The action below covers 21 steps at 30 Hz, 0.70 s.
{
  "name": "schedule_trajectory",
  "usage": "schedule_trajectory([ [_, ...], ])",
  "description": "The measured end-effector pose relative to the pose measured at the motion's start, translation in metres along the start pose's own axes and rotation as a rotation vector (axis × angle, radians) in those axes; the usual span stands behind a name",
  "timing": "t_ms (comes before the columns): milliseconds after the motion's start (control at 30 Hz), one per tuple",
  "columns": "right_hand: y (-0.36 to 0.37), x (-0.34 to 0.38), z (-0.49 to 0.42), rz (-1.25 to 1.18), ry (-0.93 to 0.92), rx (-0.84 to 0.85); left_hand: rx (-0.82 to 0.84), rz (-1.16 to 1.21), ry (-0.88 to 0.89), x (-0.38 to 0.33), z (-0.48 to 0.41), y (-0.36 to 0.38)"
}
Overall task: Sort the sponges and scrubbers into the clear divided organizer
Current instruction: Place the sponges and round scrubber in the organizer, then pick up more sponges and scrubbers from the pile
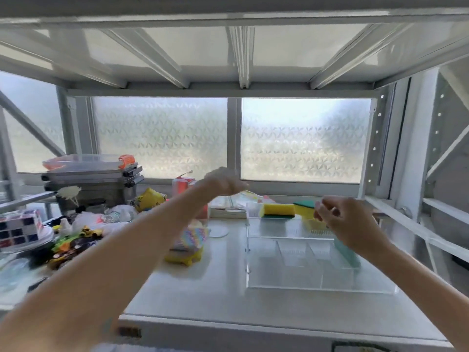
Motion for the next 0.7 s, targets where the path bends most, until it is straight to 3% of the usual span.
schedule_trajectory([
  [100, 0.060, 0.095, -0.007, -0.023, -0.204, 0.176, 0.162, 0.040, -0.121, 0.119, 0.009, 0.026],
  [200, 0.155, 0.157, -0.022, 0.030, -0.322, 0.440, 0.295, 0.158, -0.150, 0.174, 0.029, 0.072],
  [300, 0.237, 0.164, -0.040, 0.197, -0.282, 0.629, 0.154, 0.136, -0.101, 0.183, 0.032, 0.085],
  [367, 0.256, 0.164, -0.044, 0.227, -0.259, 0.623, 0.016, 0.079, -0.076, 0.182, 0.031, 0.080],
  [533, 0.245, 0.155, -0.048, 0.211, -0.289, 0.493, -0.115, -0.015, -0.061, 0.179, 0.033, 0.068],
  [700, 0.211, 0.156, -0.050, 0.056, -0.334, 0.404, -0.373, -0.025, 0.003, 0.153, 0.058, 0.030],
])
Point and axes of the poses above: each hand's wrist, its own z-axis away from the middle knuckle, its own y-axis out of the palm, x = y × z, the point moved 10 cm from there along -z, towards the middle knuckle, and after that the axes turned 15 degrees about x, right-handed, at the moved point
